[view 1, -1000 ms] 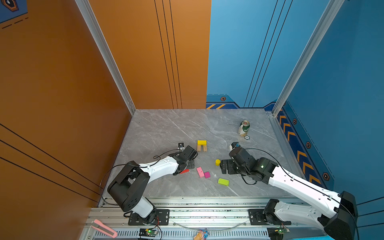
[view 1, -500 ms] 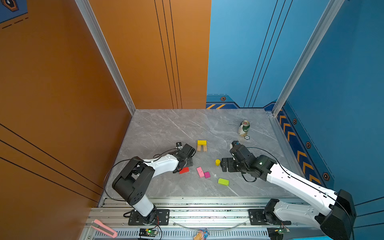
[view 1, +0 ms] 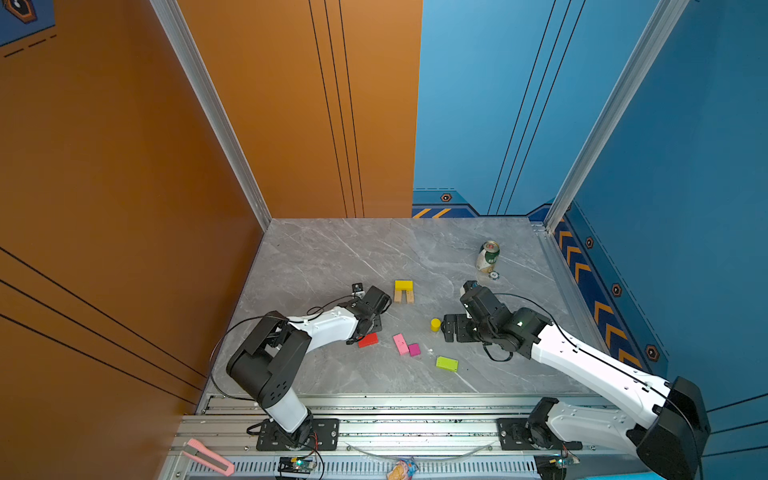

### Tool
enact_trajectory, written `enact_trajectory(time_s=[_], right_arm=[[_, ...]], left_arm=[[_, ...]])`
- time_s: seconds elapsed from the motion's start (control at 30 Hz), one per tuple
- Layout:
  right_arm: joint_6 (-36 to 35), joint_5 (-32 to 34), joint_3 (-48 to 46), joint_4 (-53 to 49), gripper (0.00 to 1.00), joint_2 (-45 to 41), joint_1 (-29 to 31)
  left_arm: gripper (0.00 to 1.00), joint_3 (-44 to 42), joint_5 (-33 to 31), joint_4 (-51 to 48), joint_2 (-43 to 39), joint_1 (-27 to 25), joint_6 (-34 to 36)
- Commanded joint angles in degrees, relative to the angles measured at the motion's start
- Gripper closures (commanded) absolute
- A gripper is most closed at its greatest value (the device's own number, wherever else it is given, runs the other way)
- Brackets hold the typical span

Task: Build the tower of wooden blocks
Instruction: 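Lift the lime-green block with the left gripper and carry it toward the yellow block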

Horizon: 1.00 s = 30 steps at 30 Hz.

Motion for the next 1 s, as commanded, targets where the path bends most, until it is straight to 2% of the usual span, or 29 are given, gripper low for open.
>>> enact_trajectory(time_s=[0.0, 0.13, 0.8, 0.83, 0.97], right_arm=[[-1.1, -0.6, 0.7, 0.9, 0.00, 0.4, -0.3], [-1.1, -0.4, 0.6, 0.9, 0.00, 0.3, -0.3], [-1.9, -0.5, -1.3, 0.5, 0.00, -2.8, -2.2], [-2.0, -0.5, -1.5, 0.3, 0.00, -3.1, -4.2], [-2.2, -0.3, -2.2, -0.4, 0.00, -4.8, -5.2]], left_arm=[[0.42, 1.6, 0.8, -1.7, 1.2, 0.2, 0.0], [0.45, 2.4, 0.7, -2.3, 1.3, -0.3, 0.4], [0.45, 10.7, -0.1, -7.0, 1.8, -6.0, 0.9], [0.45, 11.4, -0.3, -7.3, 2.0, -6.3, 1.1], [0.45, 15.0, -0.7, -8.4, 3.5, -7.2, 1.6]])
